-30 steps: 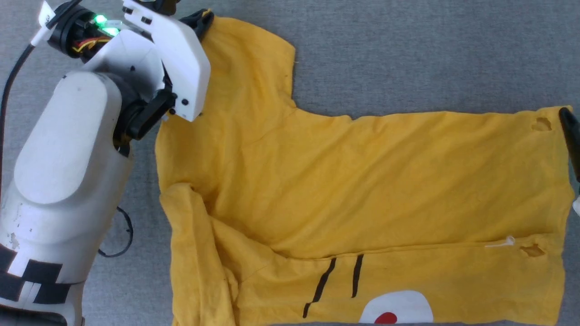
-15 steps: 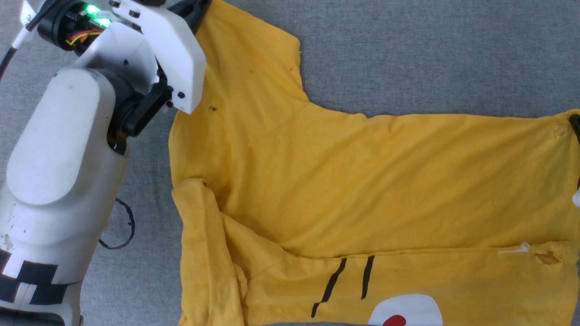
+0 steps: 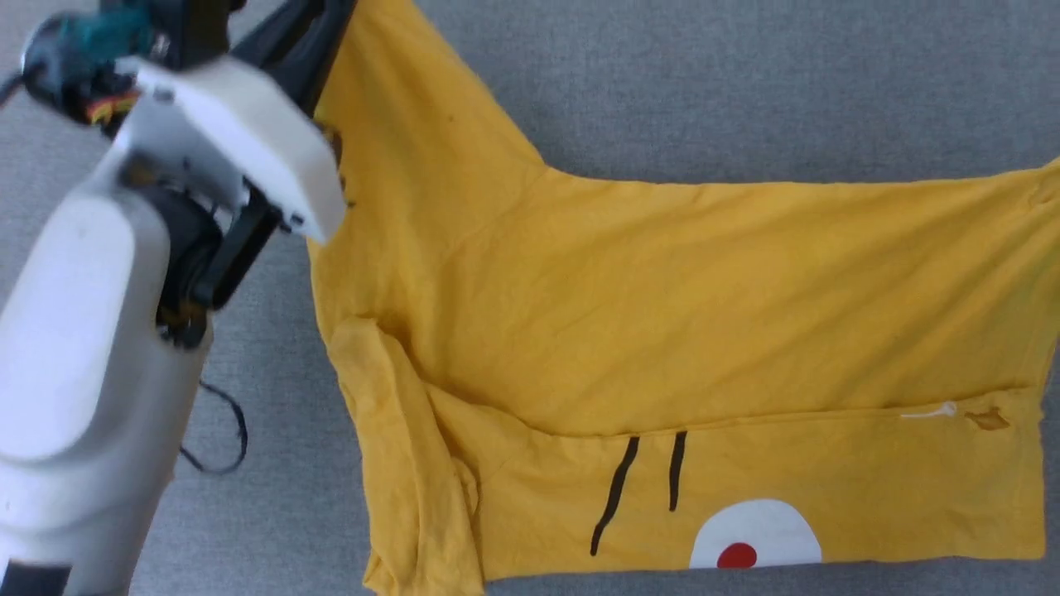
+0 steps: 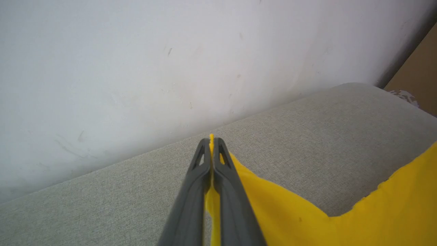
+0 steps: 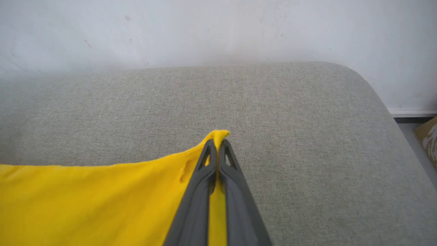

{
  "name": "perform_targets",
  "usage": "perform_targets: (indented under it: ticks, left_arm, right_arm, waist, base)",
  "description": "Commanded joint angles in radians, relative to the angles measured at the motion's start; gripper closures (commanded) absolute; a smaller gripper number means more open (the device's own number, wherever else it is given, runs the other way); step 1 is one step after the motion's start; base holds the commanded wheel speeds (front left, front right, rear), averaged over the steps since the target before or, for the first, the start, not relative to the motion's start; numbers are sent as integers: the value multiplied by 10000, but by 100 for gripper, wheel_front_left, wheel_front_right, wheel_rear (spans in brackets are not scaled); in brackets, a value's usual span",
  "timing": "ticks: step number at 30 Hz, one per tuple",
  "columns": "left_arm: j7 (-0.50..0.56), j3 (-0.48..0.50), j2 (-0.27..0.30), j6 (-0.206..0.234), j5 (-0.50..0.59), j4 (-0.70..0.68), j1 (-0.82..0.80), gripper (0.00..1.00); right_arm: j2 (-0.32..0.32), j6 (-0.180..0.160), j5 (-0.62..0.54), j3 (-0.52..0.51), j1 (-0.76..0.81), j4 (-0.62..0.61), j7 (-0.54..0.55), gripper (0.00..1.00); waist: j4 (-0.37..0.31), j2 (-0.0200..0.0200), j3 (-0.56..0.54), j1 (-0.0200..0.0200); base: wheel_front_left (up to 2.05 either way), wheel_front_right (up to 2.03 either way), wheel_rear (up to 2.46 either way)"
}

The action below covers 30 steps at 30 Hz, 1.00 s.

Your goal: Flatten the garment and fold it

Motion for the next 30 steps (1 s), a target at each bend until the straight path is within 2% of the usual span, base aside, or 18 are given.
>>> perform_targets:
  ticks: [1, 11, 18, 21, 24, 30]
  left_arm:
    - [-83, 57, 47, 70, -62, -108, 234, 100]
    - [-1117, 809, 355, 719, -848, -2946, 3847, 100]
    - [-1725, 1636, 414, 1504, -1438, -4337, 6937, 100]
    - [-2063, 1899, 237, 1694, -1851, -4635, 8284, 100]
    - [-2298, 1884, 21, 1691, -2236, -4679, 9349, 100]
    - [-2248, 1415, -240, 1580, -2671, -4039, 10476, 100]
  right_arm:
    - [40, -21, 42, -53, 123, -52, -72, 100]
    - [826, -21, 202, -666, 1978, -337, -631, 100]
    - [1451, -21, 297, -986, 3127, -387, -812, 100]
    - [1694, -21, 351, -1203, 3597, -329, -890, 100]
    - [1901, -21, 389, -1357, 4092, -249, -908, 100]
    - [2109, -21, 353, -1413, 4778, 45, -789, 100]
  waist:
    - [79, 0, -477, 0]
    - [438, 0, -1964, 0]
    - [529, 0, -2509, 0]
    - [567, 0, -2667, 0]
    - [616, 0, -2782, 0]
    - [610, 0, -2943, 0]
  base:
    - [0, 0, 0]
    - [0, 0, 0]
    - [0, 0, 0]
    - [0, 0, 0]
    - [0, 0, 0]
    - [0, 0, 0]
